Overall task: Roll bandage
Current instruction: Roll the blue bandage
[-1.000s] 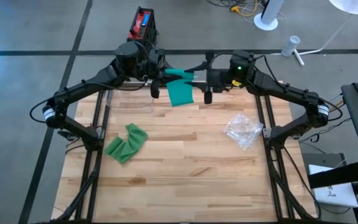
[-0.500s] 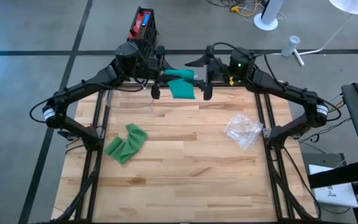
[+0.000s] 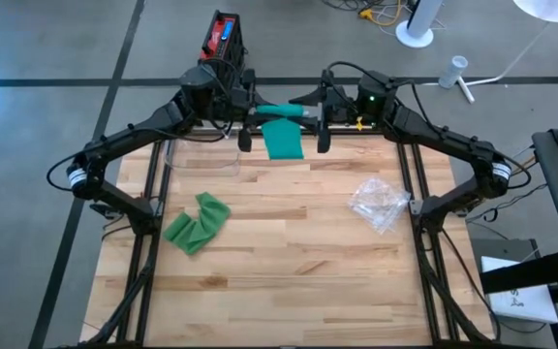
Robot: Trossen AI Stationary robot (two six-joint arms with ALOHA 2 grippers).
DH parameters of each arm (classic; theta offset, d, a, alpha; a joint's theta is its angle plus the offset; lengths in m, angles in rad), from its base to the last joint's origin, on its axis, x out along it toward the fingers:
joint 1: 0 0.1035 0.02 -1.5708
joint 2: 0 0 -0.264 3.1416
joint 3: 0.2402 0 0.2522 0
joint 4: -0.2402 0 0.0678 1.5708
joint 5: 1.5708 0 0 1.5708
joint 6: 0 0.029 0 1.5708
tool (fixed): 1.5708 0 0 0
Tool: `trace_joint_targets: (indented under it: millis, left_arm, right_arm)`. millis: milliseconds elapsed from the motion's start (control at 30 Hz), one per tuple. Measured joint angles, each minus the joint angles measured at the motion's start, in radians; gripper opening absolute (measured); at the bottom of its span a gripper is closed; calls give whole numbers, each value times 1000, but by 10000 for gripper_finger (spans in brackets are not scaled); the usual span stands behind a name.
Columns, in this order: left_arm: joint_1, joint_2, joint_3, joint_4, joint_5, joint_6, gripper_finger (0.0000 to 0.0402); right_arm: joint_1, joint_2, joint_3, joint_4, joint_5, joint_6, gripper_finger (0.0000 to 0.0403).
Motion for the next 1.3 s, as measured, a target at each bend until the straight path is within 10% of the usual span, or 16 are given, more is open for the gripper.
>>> trace_joint_targets:
  millis: [433,767,1300]
  left_arm:
    - [-5,0,-1,14,-1,48,39]
    - [-10,0,-5,17,-4,61,45]
    - [-10,-7,-1,11,-22,-211,213]
  right_arm:
    - [0,0,0,-7,-6,-62,164]
    - [0,0,0,-8,-34,-97,61]
    - [0,0,0,38,-28,-280,19]
